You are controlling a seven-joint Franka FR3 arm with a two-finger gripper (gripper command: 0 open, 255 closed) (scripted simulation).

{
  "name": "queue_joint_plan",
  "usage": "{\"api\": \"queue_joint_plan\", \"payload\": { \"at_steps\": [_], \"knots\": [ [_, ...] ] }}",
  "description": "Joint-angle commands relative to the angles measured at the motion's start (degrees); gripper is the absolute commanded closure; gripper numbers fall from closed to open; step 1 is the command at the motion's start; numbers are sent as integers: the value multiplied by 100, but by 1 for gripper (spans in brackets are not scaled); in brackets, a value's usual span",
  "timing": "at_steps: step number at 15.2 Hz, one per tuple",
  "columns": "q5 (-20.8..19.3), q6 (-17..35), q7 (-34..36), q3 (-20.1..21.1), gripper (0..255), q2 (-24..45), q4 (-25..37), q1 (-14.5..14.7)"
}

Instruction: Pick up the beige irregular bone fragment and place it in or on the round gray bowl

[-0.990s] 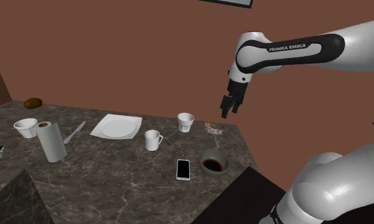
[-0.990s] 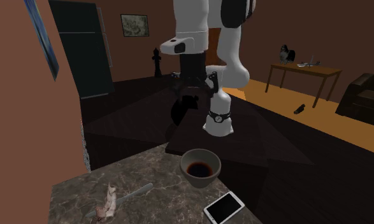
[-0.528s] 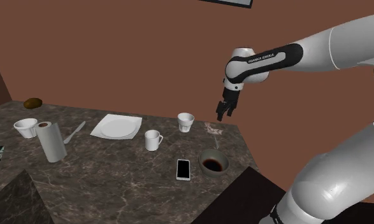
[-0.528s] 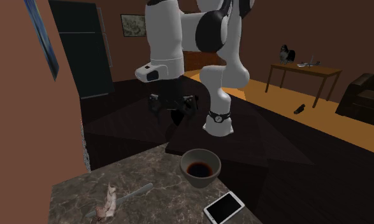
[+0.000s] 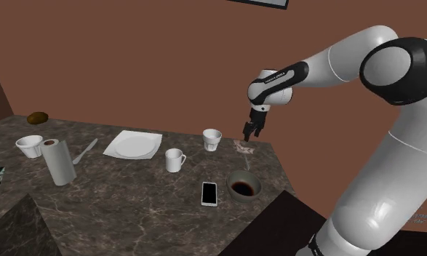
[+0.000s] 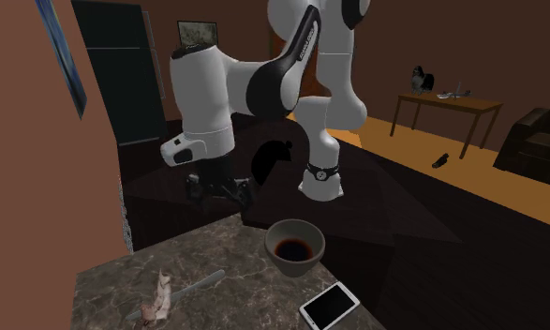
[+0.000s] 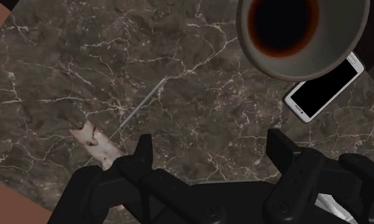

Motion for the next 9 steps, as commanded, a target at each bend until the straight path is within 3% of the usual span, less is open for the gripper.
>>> {"api": "queue_joint_plan", "payload": {
  "at_steps": [1, 9],
  "knots": [
    [166, 140, -245, -65, 0, 476, 324, -69],
    [814, 460, -993, -34, 0, 2250, 1703, -501]
  ]
}}
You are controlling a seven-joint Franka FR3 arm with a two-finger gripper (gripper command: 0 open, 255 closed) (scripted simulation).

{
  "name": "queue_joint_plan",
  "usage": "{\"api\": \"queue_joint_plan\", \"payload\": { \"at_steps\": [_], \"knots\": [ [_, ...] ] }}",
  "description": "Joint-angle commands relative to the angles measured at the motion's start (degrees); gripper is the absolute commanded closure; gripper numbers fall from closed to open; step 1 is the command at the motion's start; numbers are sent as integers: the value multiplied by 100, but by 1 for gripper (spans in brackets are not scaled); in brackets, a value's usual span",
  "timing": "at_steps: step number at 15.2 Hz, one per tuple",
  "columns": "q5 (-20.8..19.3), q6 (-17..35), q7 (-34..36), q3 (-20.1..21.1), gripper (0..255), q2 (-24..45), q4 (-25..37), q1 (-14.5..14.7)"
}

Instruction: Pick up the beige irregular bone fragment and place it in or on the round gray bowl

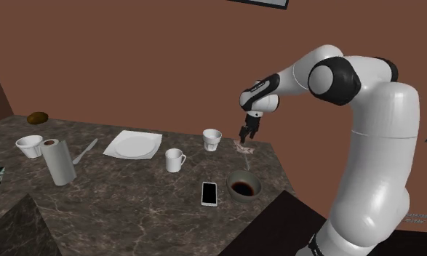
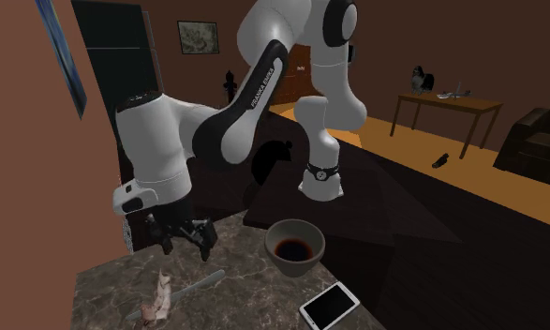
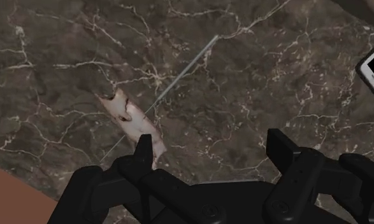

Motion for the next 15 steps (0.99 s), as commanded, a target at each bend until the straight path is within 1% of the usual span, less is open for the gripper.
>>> {"api": "queue_joint_plan", "payload": {
  "at_steps": [1, 7, 8, 15],
  "knots": [
    [164, 42, -185, 39, 0, 503, 444, -151],
    [453, -63, -487, 192, 0, 1870, 1899, -584],
    [469, -86, -503, 207, 0, 1997, 2049, -625],
    [560, 254, -554, 288, 0, 2348, 2058, -663]
  ]
}}
